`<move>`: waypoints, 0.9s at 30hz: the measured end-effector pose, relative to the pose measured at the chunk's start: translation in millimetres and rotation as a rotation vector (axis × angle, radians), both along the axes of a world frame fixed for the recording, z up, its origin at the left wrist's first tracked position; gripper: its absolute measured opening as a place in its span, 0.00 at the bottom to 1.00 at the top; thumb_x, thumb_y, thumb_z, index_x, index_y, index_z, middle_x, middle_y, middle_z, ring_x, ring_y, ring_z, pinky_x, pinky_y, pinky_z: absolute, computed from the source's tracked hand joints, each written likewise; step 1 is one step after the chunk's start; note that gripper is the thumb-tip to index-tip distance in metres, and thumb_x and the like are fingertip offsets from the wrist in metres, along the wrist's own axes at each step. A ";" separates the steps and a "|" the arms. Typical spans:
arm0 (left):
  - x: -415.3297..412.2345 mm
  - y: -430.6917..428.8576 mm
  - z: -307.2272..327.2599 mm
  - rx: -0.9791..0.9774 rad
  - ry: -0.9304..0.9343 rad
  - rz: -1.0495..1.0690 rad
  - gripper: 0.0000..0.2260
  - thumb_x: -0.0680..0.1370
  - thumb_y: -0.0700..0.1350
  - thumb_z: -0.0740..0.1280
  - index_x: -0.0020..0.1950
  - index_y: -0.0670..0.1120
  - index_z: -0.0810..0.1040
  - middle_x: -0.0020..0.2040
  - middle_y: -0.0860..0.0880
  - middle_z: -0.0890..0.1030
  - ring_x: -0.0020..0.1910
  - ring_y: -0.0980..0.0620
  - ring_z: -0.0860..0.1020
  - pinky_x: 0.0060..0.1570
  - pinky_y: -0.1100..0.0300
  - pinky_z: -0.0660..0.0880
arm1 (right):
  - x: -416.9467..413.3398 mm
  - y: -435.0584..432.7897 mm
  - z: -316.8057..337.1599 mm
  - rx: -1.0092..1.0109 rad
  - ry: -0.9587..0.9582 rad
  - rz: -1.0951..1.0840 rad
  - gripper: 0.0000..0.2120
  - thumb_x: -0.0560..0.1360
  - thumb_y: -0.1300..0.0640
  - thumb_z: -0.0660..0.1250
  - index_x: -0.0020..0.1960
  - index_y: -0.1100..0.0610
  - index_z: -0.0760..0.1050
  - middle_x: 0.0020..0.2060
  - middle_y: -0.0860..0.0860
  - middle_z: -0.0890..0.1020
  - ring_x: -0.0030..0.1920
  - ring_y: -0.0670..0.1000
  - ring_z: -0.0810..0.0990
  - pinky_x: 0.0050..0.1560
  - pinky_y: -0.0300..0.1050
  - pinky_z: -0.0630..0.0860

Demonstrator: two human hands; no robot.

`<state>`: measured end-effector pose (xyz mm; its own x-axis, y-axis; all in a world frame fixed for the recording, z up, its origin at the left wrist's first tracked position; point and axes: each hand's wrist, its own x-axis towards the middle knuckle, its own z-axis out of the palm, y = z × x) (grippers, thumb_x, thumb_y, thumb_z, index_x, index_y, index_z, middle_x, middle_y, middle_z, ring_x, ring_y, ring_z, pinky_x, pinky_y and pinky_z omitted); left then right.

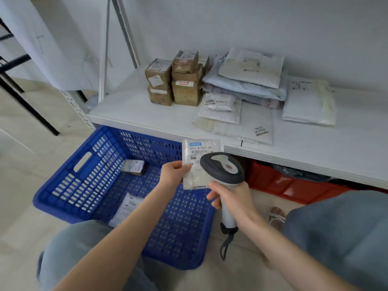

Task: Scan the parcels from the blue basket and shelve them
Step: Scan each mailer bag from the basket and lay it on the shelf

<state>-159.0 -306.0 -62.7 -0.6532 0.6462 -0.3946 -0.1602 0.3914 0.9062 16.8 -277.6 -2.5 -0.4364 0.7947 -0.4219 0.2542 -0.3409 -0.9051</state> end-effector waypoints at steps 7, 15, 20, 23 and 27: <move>22.9 127.9 55.8 0.000 0.215 -0.098 0.03 0.76 0.39 0.69 0.43 0.44 0.81 0.40 0.44 0.81 0.42 0.46 0.79 0.51 0.47 0.80 | 32.0 94.6 42.4 0.052 0.132 -0.124 0.09 0.75 0.61 0.70 0.36 0.62 0.79 0.25 0.53 0.80 0.21 0.47 0.73 0.26 0.39 0.72; 53.7 265.1 69.8 -0.178 0.535 -0.239 0.22 0.76 0.40 0.69 0.69 0.44 0.71 0.62 0.44 0.77 0.58 0.45 0.77 0.51 0.57 0.75 | 71.4 177.3 40.2 -0.032 0.280 -0.368 0.05 0.74 0.63 0.70 0.39 0.61 0.79 0.27 0.57 0.81 0.22 0.49 0.73 0.26 0.39 0.71; 54.0 296.6 60.0 -0.376 0.881 -0.329 0.19 0.76 0.34 0.62 0.68 0.42 0.70 0.63 0.42 0.75 0.61 0.43 0.75 0.58 0.53 0.73 | 77.7 201.2 41.0 -0.030 0.321 -0.426 0.03 0.74 0.62 0.69 0.41 0.60 0.79 0.27 0.55 0.81 0.24 0.47 0.73 0.27 0.39 0.71; 69.9 284.9 52.4 -0.349 1.140 -0.455 0.23 0.77 0.30 0.59 0.71 0.43 0.66 0.72 0.43 0.65 0.69 0.44 0.65 0.64 0.53 0.68 | 78.0 208.4 41.6 -0.039 0.318 -0.471 0.02 0.74 0.61 0.70 0.43 0.60 0.79 0.27 0.54 0.82 0.23 0.46 0.75 0.26 0.37 0.72; 85.5 267.1 28.2 -0.414 1.318 -0.867 0.27 0.82 0.48 0.59 0.78 0.55 0.51 0.79 0.48 0.46 0.78 0.45 0.45 0.74 0.47 0.51 | 75.4 207.6 42.0 -0.098 0.316 -0.490 0.04 0.74 0.61 0.70 0.40 0.60 0.78 0.29 0.56 0.82 0.23 0.48 0.74 0.26 0.39 0.72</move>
